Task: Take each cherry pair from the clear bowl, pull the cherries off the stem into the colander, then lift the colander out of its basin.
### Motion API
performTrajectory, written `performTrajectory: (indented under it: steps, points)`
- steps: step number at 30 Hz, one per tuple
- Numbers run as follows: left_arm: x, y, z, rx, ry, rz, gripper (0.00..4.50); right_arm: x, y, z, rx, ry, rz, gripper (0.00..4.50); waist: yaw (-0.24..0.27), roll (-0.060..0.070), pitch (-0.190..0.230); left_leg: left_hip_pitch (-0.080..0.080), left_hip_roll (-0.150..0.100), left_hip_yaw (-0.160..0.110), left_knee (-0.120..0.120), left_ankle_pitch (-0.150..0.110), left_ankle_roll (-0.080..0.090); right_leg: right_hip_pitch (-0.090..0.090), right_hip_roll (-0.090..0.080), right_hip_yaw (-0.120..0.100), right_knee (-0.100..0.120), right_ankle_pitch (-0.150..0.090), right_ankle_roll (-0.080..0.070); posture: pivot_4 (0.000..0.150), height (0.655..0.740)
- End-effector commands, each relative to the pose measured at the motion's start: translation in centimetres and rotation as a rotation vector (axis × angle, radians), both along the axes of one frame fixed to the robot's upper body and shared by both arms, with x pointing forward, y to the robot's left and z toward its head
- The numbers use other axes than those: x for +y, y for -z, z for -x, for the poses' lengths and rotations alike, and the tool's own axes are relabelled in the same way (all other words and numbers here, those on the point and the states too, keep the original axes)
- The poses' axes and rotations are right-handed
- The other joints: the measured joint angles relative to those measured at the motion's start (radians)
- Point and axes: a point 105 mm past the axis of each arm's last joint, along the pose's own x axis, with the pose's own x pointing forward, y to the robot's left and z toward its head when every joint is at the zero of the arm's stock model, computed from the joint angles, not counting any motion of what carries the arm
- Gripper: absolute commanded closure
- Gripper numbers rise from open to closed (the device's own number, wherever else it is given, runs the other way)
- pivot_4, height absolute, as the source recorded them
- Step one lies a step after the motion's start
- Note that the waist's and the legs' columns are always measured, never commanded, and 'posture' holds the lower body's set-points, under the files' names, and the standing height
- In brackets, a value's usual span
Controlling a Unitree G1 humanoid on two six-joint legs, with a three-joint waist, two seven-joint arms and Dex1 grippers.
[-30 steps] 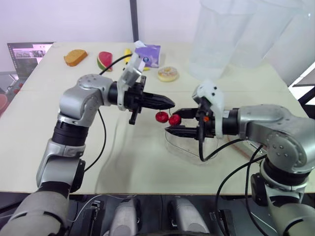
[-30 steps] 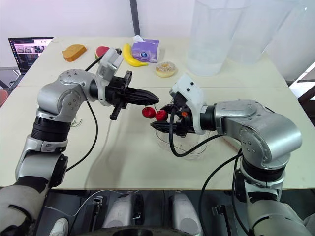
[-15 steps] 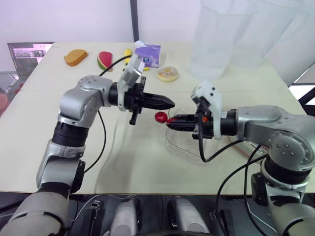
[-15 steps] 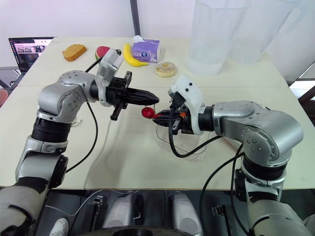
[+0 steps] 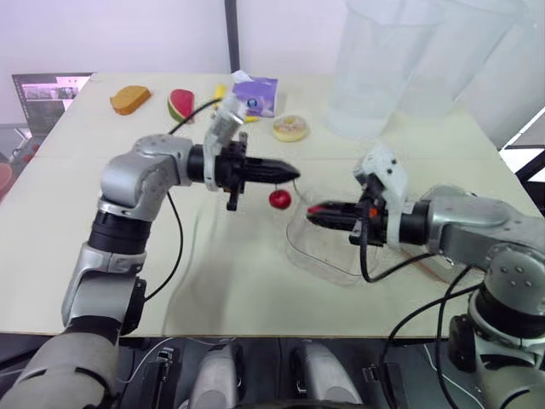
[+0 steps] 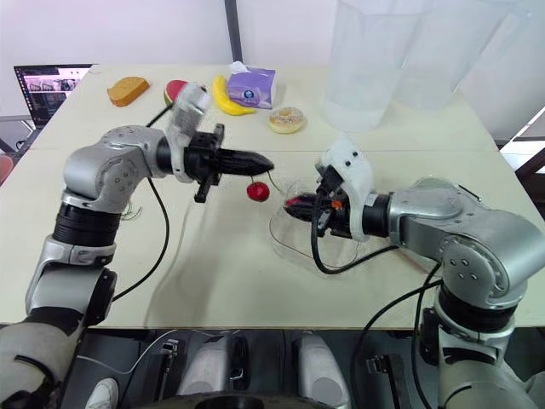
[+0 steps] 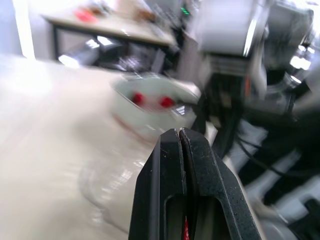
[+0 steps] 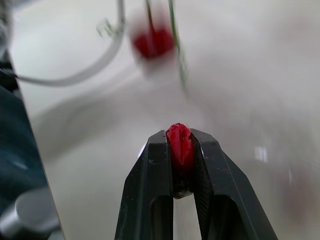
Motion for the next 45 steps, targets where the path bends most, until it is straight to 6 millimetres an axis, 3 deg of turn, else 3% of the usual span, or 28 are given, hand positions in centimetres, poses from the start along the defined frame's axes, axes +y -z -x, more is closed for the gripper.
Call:
performTrajectory:
  steps: [1, 5, 8, 12, 14, 16, 19, 26, 28, 31, 35, 39, 43, 45]
  points:
    - [-0.1, -1.3, 0.6, -0.044, 0.016, 0.032, 4.5, -0.2, -0.3, 0.6, -0.028, -0.011, 0.036, 4.4, 0.002, 0.0, 0.0, 0.0, 0.0, 0.0, 0.0, 0.0, 0.0, 0.0, 0.0, 0.0, 0.0, 0.0, 0.0, 0.15, 0.74]
    - [-0.2, -1.2, 0.6, -0.039, 0.015, 0.036, 4.5, -0.4, -0.3, 0.7, -0.027, -0.003, 0.025, 4.4, 0.006, 0.0, 0.0, 0.0, 0.0, 0.0, 0.0, 0.0, 0.0, 0.001, 0.0, 0.0, -0.001, 0.0, 0.0, 0.15, 0.74]
    - [-0.2, -1.1, 0.7, -0.036, 0.02, 0.032, 4.5, -1.4, -2.5, -0.2, -0.095, 0.051, -0.029, 4.4, 0.005, 0.0, 0.0, 0.0, 0.0, 0.0, 0.0, 0.0, 0.0, 0.001, 0.0, 0.0, -0.001, 0.0, 0.0, 0.15, 0.74]
    - [-0.1, -0.9, 1.1, -0.032, 0.025, 0.025, 4.5, -6.8, -5.7, -1.5, -0.213, 0.296, -0.024, 4.4, 0.009, 0.0, 0.0, 0.0, 0.0, 0.0, 0.0, 0.0, 0.0, 0.001, 0.0, 0.0, -0.001, 0.0, 0.0, 0.15, 0.74]
    - [-0.2, -0.8, 1.5, -0.029, 0.033, 0.023, 4.5, -11.1, -6.2, -1.4, -0.247, 0.494, 0.017, 4.4, 0.015, 0.0, 0.0, 0.0, -0.001, 0.0, 0.0, 0.0, 0.001, 0.001, 0.0, 0.0, -0.002, 0.0, 0.0, 0.15, 0.74]
    - [-0.2, -0.7, 1.8, -0.024, 0.043, 0.02, 4.5, -14.6, -5.9, -0.7, -0.249, 0.655, 0.061, 4.4, 0.015, 0.0, 0.0, -0.001, -0.001, -0.001, 0.0, -0.001, 0.001, 0.002, -0.001, -0.001, -0.003, 0.0, 0.0, 0.15, 0.74]
    - [-0.4, -0.5, 2.3, -0.02, 0.059, 0.015, 4.5, -18.2, -4.0, 0.3, -0.213, 0.815, 0.154, 4.4, 0.01, 0.0, 0.0, -0.001, -0.001, 0.0, 0.0, 0.0, 0.001, 0.002, -0.001, 0.0, -0.004, 0.0, 0.0, 0.15, 0.74]
    - [-0.7, -0.2, 2.7, -0.013, 0.084, 0.005, 4.5, -19.5, -0.4, 1.0, -0.151, 0.892, 0.187, 4.4, -0.003, 0.003, -0.002, 0.002, 0.0, 0.0, -0.001, 0.001, -0.001, 0.002, 0.002, 0.002, -0.001, 0.0, 0.0, 0.15, 0.74]
    - [-0.8, -0.1, 2.8, -0.013, 0.085, 0.004, 4.5, -19.7, -0.3, 1.0, -0.161, 0.916, 0.171, 3.39, 0.001, 0.003, -0.002, 0.002, 0.0, 0.0, -0.001, 0.001, -0.001, 0.002, 0.002, 0.002, -0.001, 0.0, 0.0, 0.15, 0.74]
    - [-0.8, -0.1, 2.7, -0.014, 0.086, 0.004, 4.5, -19.3, -1.1, 0.8, -0.192, 0.897, 0.125, 1.95, 0.005, 0.003, -0.002, 0.002, -0.001, 0.0, -0.001, 0.001, -0.001, 0.002, 0.002, 0.002, -0.001, 0.0, 0.001, 0.15, 0.74]
    - [-0.8, -0.2, 2.6, -0.019, 0.086, 0.003, 4.5, -15.9, -5.2, 0.3, -0.306, 0.704, 0.021, 0.05, 0.004, 0.003, -0.001, 0.002, -0.001, 0.0, -0.001, 0.001, -0.001, 0.003, 0.002, 0.002, -0.001, 0.0, 0.001, 0.15, 0.74]
    - [-1.0, -0.4, 2.7, -0.029, 0.097, 0.005, 4.5, -9.3, -6.1, 0.9, -0.256, 0.343, -0.062, 0.05, 0.001, 0.003, -0.001, 0.002, 0.0, 0.0, -0.002, 0.001, -0.001, 0.002, 0.002, 0.002, -0.001, 0.0, 0.0, 0.15, 0.74]
    - [-1.5, -0.6, 3.1, -0.037, 0.131, 0.008, 4.5, -2.1, -4.5, 0.6, -0.179, 0.06, -0.116, 0.05, 0.001, 0.003, -0.001, 0.002, 0.0, 0.0, -0.001, 0.001, -0.001, 0.002, 0.002, 0.001, -0.002, 0.0, 0.0, 0.15, 0.74]
    - [-1.7, -0.7, 3.2, -0.038, 0.141, 0.01, 4.5, 0.3, -3.9, 0.6, -0.156, -0.011, -0.138, 0.05, 0.003, 0.003, -0.001, 0.001, 0.0, 0.0, -0.001, 0.001, -0.001, 0.002, 0.002, 0.001, -0.001, 0.0, 0.0, 0.15, 0.74]
